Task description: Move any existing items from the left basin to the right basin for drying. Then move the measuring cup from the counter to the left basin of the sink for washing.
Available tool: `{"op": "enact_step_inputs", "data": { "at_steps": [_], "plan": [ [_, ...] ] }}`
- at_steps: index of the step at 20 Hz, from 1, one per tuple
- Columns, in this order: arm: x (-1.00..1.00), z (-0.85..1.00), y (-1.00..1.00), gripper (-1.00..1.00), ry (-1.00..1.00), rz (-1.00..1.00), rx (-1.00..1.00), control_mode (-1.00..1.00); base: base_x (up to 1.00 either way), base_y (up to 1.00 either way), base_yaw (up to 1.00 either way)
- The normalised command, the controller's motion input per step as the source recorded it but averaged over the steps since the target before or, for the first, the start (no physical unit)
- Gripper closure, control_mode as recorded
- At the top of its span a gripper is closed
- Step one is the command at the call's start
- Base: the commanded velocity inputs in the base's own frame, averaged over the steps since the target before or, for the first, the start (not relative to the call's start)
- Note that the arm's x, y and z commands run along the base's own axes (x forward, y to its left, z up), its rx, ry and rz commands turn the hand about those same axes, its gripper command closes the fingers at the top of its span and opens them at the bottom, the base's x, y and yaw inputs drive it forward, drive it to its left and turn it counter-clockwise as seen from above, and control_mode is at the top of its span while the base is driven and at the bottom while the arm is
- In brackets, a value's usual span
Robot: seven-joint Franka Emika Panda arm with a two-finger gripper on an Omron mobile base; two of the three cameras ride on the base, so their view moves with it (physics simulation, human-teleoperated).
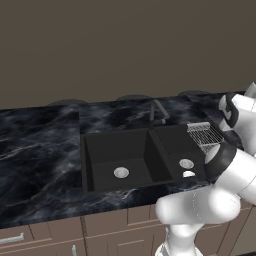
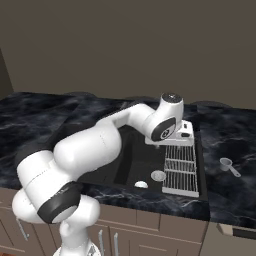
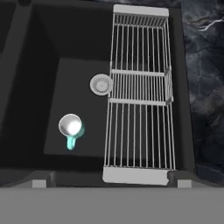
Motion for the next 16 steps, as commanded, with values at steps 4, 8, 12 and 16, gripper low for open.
{"op": "enact_step_inputs", "data": {
  "at_steps": [4, 8, 12, 16],
  "plan": [
    [-0.09, 0.00, -0.35, -1.00, 0.00, -0.23, 0.00, -1.00, 0.00, 0.00, 0.00],
    [-0.07, 0.00, -0.33, -1.00, 0.00, -0.24, 0.00, -1.00, 0.00, 0.00, 0.00],
    [-0.05, 0.00, -0.33, -1.00, 0.00, -0.24, 0.00, -1.00, 0.00, 0.00, 0.00],
    [0.00, 0.00, -0.33, -1.00, 0.00, -0.22, 0.00, -1.00, 0.00, 0.00, 0.00]
  ]
}}
